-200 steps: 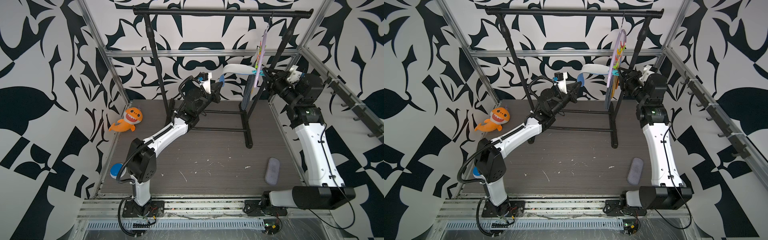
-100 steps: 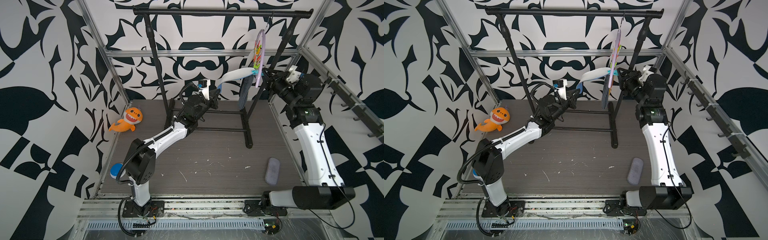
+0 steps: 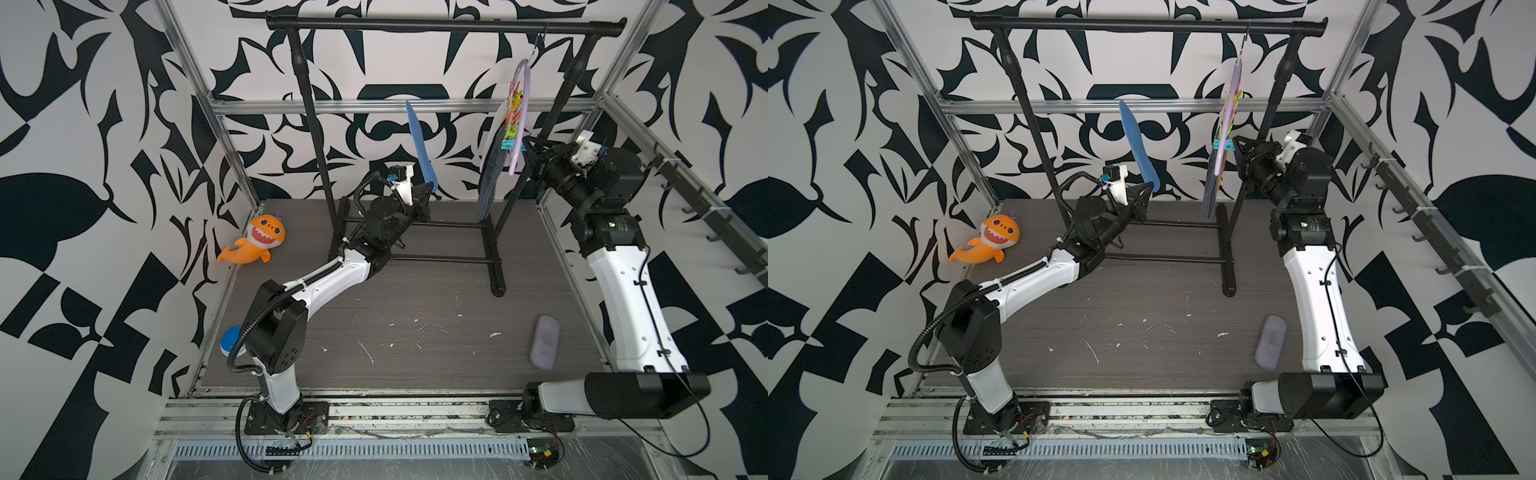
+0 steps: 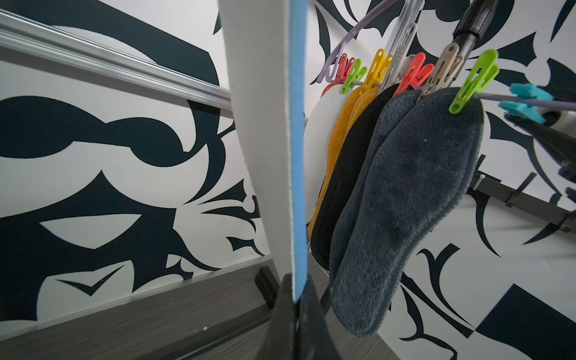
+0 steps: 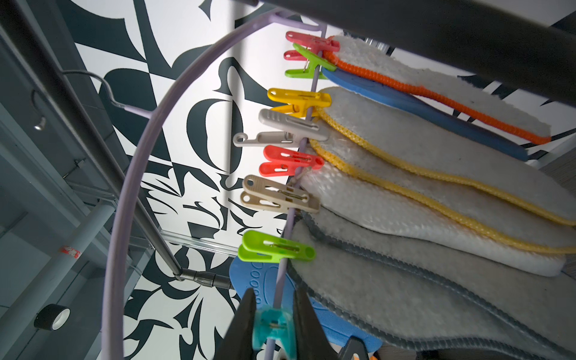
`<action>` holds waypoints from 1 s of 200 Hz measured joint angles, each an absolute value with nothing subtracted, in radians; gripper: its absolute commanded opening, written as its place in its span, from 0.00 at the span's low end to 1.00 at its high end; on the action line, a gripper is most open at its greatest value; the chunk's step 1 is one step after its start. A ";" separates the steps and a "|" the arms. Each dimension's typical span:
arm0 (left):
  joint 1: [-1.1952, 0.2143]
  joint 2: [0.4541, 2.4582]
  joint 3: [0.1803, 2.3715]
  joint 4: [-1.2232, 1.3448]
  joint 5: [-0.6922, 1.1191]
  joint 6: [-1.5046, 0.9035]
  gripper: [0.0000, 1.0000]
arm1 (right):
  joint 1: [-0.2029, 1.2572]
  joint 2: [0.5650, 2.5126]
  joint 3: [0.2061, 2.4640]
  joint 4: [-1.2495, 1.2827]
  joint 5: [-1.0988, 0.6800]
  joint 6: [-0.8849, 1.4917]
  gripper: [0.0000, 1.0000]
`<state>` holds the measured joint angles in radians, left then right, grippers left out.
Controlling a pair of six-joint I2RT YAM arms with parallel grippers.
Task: Take the shoe insoles off the hanger
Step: Open the clamp at the hanger.
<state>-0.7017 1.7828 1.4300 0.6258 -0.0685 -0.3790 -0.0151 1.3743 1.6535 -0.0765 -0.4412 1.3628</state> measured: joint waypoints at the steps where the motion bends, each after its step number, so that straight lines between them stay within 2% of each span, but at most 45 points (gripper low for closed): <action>1: -0.702 1.783 1.430 0.626 -0.068 -0.379 0.00 | -0.015 1.374 1.654 -0.076 -0.441 1.363 0.23; 66: -0.701 1.763 1.385 0.634 -0.073 -0.380 0.00 | -0.011 1.375 1.654 -0.075 -0.441 1.364 0.28; 92: -0.701 1.758 1.373 0.633 -0.075 -0.383 0.00 | -0.011 1.375 1.654 -0.076 -0.441 1.362 0.39; 119: -0.701 1.742 1.351 0.635 -0.075 -0.386 0.00 | -0.011 1.375 1.654 -0.077 -0.440 1.353 0.60; 143: -0.701 1.726 1.327 0.639 -0.076 -0.387 0.00 | -0.011 1.374 1.650 -0.078 -0.437 1.345 0.71; 168: -0.701 1.709 1.293 0.639 -0.076 -0.389 0.00 | -0.011 1.360 1.644 -0.099 -0.426 1.311 0.76; 200: -0.701 1.675 1.230 0.635 -0.084 -0.395 0.00 | -0.012 1.308 1.637 -0.159 -0.396 1.251 0.78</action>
